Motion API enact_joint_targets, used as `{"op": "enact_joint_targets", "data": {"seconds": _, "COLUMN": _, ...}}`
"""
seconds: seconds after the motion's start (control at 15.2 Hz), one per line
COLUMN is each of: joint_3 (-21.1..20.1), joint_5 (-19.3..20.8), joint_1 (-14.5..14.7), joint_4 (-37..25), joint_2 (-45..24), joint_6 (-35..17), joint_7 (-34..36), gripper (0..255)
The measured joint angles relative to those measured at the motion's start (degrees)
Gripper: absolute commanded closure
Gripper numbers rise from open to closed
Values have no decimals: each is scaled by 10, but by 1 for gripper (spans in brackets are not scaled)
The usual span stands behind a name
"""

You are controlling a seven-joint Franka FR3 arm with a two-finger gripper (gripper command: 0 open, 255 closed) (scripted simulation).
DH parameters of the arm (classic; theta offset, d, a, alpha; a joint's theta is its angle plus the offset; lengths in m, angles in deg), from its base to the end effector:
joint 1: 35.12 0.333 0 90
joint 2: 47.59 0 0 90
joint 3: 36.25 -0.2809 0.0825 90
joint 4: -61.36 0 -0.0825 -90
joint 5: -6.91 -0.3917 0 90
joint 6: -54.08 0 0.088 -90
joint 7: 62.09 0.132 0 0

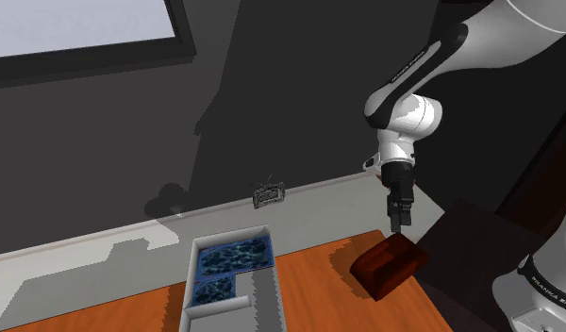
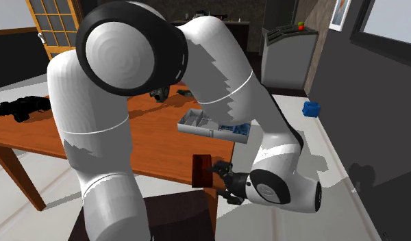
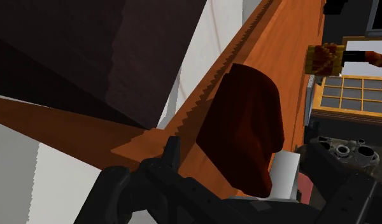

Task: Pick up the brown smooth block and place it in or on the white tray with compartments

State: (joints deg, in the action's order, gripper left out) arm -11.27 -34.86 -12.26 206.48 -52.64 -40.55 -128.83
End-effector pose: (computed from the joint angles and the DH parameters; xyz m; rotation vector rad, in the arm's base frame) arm 0.3455 0.0649 0.1751 -1.9785 -0.6817 0.4682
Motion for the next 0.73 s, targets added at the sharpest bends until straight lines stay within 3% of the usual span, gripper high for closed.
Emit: {"op": "enact_joint_targets", "data": {"seconds": 0.73, "joint_3": -20, "joint_5": -36, "joint_1": 19, "joint_4": 34, "joint_2": -3, "joint_6": -36, "joint_7": -13, "gripper": 0}}
